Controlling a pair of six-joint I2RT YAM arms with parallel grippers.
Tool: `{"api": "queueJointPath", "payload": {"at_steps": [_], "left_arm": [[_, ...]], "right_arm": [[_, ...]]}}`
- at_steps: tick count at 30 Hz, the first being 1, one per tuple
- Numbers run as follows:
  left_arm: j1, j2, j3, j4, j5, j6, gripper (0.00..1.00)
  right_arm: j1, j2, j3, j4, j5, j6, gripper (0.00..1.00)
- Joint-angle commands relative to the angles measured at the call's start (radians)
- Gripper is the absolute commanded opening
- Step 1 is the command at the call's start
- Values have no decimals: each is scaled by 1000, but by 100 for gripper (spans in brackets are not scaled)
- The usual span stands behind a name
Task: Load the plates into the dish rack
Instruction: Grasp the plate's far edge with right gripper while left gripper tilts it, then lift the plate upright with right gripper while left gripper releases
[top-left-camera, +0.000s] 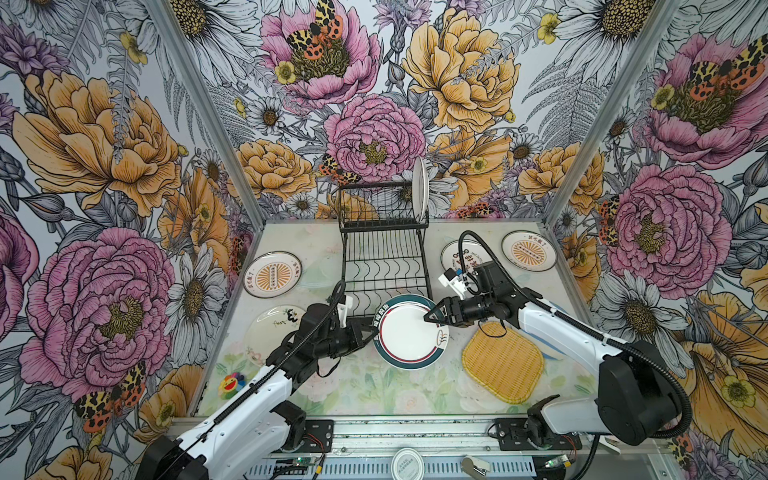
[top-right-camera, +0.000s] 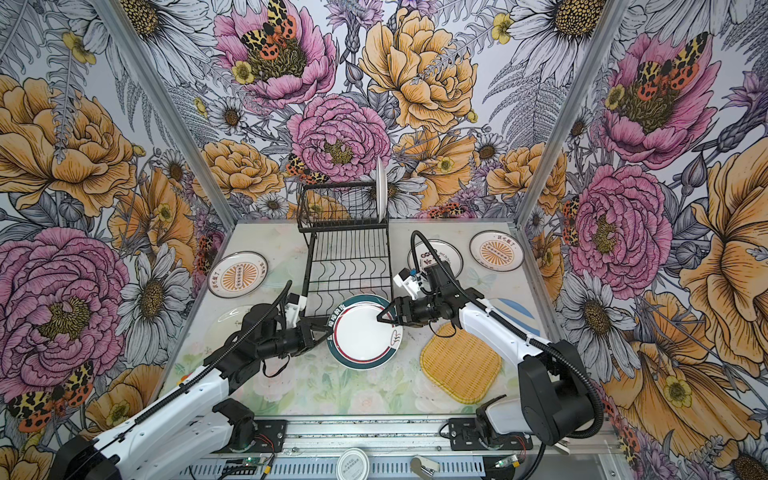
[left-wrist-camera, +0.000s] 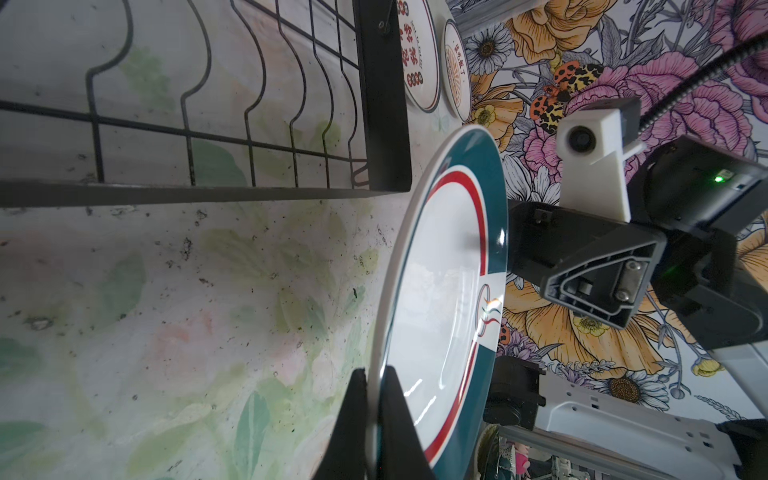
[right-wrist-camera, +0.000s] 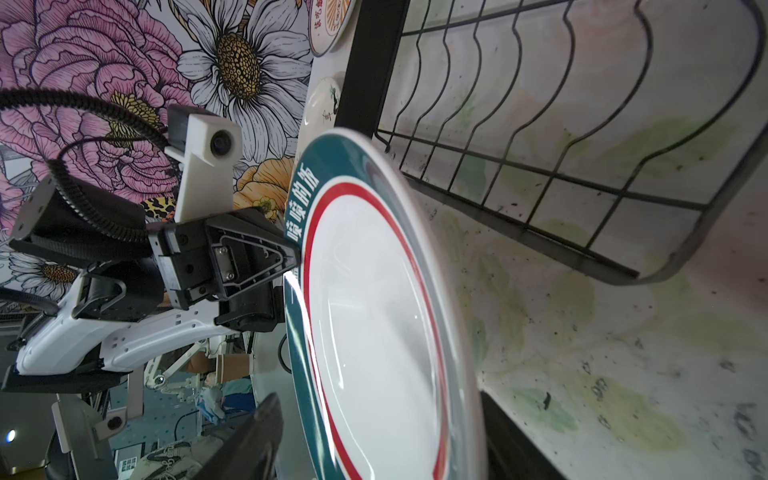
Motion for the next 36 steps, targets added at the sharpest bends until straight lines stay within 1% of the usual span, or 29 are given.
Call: {"api": "queueJointPath", "payload": {"at_steps": [1, 5, 7, 10, 12, 14, 22, 24, 25, 26, 28, 31, 33, 34, 36], "left_arm": [[17, 15, 59, 118, 68, 29, 0], [22, 45, 78, 131, 93, 41, 0], [23, 56, 83, 133, 102, 44, 0], [23, 62, 83, 133, 106, 46, 0], [25, 59, 80, 132, 107, 44, 0], [25, 56, 77, 128, 106, 44, 0], [26, 52, 74, 118, 94, 49, 0], [30, 55, 75, 109, 91, 53, 0], [32, 55, 78, 101, 88, 58, 1], [35, 54, 79, 95, 85, 60, 7], [44, 47, 80, 81, 81, 63, 29], [61, 22, 84, 39, 66, 75, 58], [77, -1, 90, 1, 53, 89, 71], [87, -12, 94, -22, 45, 97, 76], [105, -30, 102, -69, 28, 117, 82]], "right_arm": [[15, 18, 31, 43, -41, 6, 66], [21, 20, 42, 51, -50, 10, 59], [21, 21, 48, 53, -53, 11, 53], [20, 19, 50, 59, -53, 17, 48], [20, 16, 50, 64, -52, 20, 43], [21, 12, 49, 68, -52, 27, 37], [20, -3, 55, 76, -51, 37, 4], [21, -5, 57, 74, -45, 36, 0], [20, -7, 58, 74, -40, 37, 0], [20, -10, 59, 74, -35, 36, 0], [20, -13, 61, 72, -12, 40, 0], [21, -27, 69, 70, 44, 58, 0], [24, -39, 81, 66, 96, 73, 0], [25, -51, 90, 65, 134, 84, 0], [36, -71, 114, 43, 227, 96, 0]]}}
